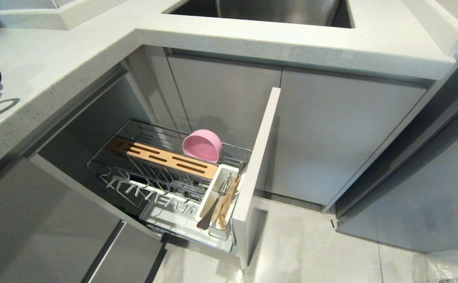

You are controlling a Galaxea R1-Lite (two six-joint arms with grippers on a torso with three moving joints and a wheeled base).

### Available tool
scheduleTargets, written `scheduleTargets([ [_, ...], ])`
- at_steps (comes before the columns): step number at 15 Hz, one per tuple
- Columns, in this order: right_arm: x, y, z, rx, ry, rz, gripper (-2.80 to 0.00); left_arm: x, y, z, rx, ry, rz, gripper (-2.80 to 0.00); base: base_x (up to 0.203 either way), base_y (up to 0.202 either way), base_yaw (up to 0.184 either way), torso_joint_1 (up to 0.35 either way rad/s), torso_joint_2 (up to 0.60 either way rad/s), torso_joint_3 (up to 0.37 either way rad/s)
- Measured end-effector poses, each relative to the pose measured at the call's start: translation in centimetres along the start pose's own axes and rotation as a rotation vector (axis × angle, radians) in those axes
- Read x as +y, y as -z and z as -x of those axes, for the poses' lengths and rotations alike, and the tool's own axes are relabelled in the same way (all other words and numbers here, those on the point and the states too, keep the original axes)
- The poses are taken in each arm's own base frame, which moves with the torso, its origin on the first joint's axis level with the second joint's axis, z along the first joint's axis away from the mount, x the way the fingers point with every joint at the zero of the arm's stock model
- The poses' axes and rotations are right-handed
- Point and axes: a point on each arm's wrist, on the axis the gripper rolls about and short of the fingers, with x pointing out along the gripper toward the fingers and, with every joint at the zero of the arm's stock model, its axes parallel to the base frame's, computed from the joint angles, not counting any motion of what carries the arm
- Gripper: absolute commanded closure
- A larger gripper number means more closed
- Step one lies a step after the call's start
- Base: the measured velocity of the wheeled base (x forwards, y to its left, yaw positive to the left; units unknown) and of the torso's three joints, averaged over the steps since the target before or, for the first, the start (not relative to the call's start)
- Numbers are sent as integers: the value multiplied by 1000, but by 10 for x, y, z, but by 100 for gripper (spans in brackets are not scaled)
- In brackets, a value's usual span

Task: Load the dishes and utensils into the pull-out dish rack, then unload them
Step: Pick up the plate and place it in the cupboard

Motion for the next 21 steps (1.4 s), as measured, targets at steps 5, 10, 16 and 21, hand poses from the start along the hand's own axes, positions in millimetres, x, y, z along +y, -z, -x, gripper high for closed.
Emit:
scheduleTargets([
  [5,0,0,0,0,0,0,0,16,-15,46,-63,20,25,0,0,0,0,0,0,0],
  [10,0,0,0,0,0,0,0,31,-35,120,-242,151,108,0,0,0,0,0,0,0],
  [16,0,0,0,0,0,0,0,50,-13,193,-128,439,86,0,0,0,0,0,0,0],
  [21,0,0,0,0,0,1,0,60,-27,231,-180,878,285,0,0,0,0,0,0,0],
])
